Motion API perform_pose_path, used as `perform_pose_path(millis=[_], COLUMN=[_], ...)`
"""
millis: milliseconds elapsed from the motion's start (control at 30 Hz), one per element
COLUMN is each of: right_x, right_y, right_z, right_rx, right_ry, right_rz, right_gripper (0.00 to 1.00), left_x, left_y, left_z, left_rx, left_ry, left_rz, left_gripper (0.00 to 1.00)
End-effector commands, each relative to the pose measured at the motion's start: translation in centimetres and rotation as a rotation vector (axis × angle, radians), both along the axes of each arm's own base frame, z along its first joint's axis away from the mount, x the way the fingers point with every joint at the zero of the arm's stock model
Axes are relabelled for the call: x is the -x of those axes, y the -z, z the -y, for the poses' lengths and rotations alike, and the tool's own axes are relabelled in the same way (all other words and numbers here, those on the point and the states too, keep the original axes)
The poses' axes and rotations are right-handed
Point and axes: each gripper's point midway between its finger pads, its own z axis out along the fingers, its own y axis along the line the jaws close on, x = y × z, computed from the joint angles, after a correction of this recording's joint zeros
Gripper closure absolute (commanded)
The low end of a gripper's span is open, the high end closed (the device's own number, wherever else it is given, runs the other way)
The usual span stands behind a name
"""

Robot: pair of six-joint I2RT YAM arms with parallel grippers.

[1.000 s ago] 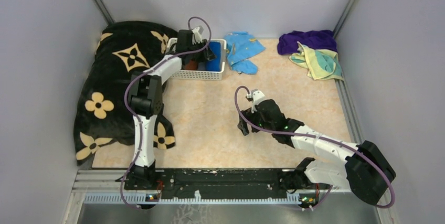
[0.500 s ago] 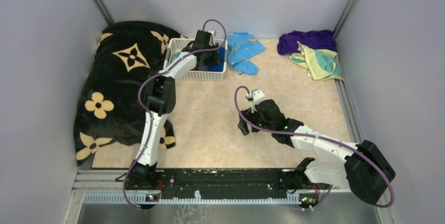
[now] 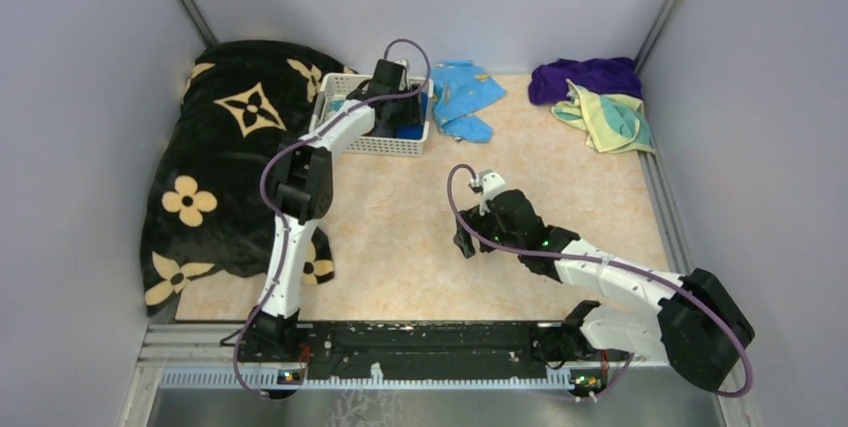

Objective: Roll the towels
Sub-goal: Place the towel in the bin, then move the towel to the center of the board.

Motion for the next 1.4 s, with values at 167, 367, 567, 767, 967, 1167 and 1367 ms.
perform_pose_path(millis=[167, 367, 567, 767, 967, 1167, 1367], right_x=[-2.6, -5.6, -12.5, -19.6, -24.8, -29.2, -31.9], right_y=[-5.8, -9.3, -11.2, -10.5, -9.8, -4.4, -0.2], right_z=[0.5, 2.4, 7.3, 14.9, 22.7, 28.9, 33.1], right_rx=[-0.029, 0.038, 0.061, 0.135, 0.269, 0.360, 0.354], right_ry=[0.069, 0.190, 0.466, 0.745, 0.915, 0.996, 0.999], right_rz=[0.163, 0.253, 0.274, 0.284, 0.319, 0.207, 0.079], right_gripper=[0.18, 0.13, 0.12, 0.12, 0.13, 0.14, 0.18], left_x=[2.0, 3.4, 7.2, 13.1, 18.9, 23.0, 24.6], left_y=[-3.8, -6.9, -12.4, -14.6, -15.0, -15.3, -14.4], left_z=[0.5, 0.6, 0.3, -3.1, -7.9, -10.6, -11.9], left_rx=[0.050, 0.081, 0.140, 0.143, 0.067, 0.052, 0.023], left_ry=[-0.024, -0.009, -0.009, -0.054, -0.117, -0.098, -0.078], left_rz=[-0.012, 0.011, 0.046, 0.079, 0.104, 0.191, 0.246], left_gripper=[0.26, 0.25, 0.22, 0.20, 0.17, 0.15, 0.15])
